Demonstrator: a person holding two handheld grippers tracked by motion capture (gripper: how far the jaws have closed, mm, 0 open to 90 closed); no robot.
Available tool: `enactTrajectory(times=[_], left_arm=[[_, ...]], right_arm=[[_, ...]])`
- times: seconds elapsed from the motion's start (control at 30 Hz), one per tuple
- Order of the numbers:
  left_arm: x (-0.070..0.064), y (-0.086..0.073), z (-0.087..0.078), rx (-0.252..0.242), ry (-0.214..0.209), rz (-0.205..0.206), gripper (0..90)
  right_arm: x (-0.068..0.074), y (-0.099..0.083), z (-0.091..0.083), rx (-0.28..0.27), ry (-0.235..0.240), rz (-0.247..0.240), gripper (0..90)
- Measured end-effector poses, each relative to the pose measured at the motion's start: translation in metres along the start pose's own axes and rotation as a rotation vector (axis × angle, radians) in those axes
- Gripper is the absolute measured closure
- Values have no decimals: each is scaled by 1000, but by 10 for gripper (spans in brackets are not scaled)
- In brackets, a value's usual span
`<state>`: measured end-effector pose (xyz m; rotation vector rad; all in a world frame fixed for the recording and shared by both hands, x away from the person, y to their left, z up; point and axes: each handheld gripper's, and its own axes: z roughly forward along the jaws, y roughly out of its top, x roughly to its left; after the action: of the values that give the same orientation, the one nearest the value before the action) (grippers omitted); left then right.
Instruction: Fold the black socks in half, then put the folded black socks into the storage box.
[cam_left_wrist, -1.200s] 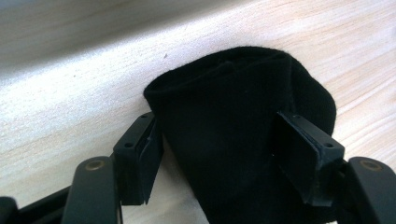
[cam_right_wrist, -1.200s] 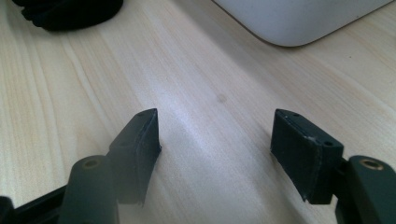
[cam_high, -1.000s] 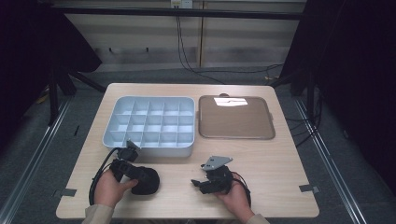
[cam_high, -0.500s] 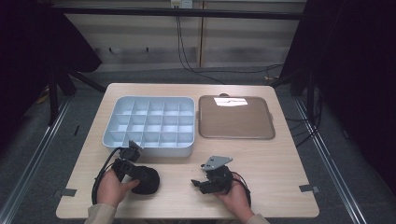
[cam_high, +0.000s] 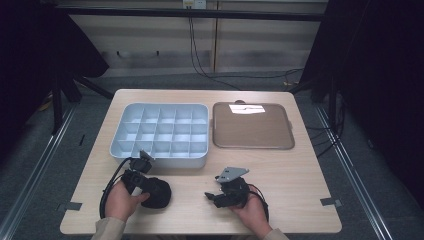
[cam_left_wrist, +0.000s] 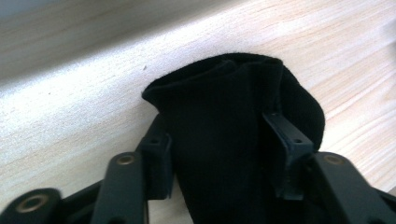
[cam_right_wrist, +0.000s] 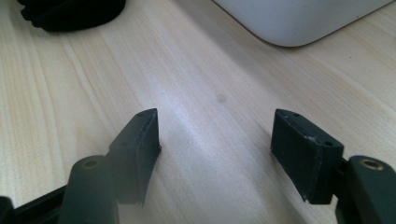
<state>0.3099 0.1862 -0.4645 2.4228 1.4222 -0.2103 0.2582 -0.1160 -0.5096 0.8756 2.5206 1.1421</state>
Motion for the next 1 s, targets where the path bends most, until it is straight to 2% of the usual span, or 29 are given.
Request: enactTrajectory(times=[0.13,0.37,0.63,0.7,0.83,1.0], left_arm=[[-4,3,-2,15,8,24,626],[-4,4,-4,20,-2,33,669],[-4,5,-8,28,-17,33,687],[-4,5,-11,25,-29,27,690],[-4,4,-17,25,-29,37,695],[-2,5,-26,22,-32,29,694]], right_arm=[[0,0,0,-1,3,0,322],[0,1,1,2,2,3,321],[0,1,1,2,2,0,318],[0,1,1,2,3,0,316],[-1,1,1,4,6,-1,313],[-1,1,1,2,7,-2,310]])
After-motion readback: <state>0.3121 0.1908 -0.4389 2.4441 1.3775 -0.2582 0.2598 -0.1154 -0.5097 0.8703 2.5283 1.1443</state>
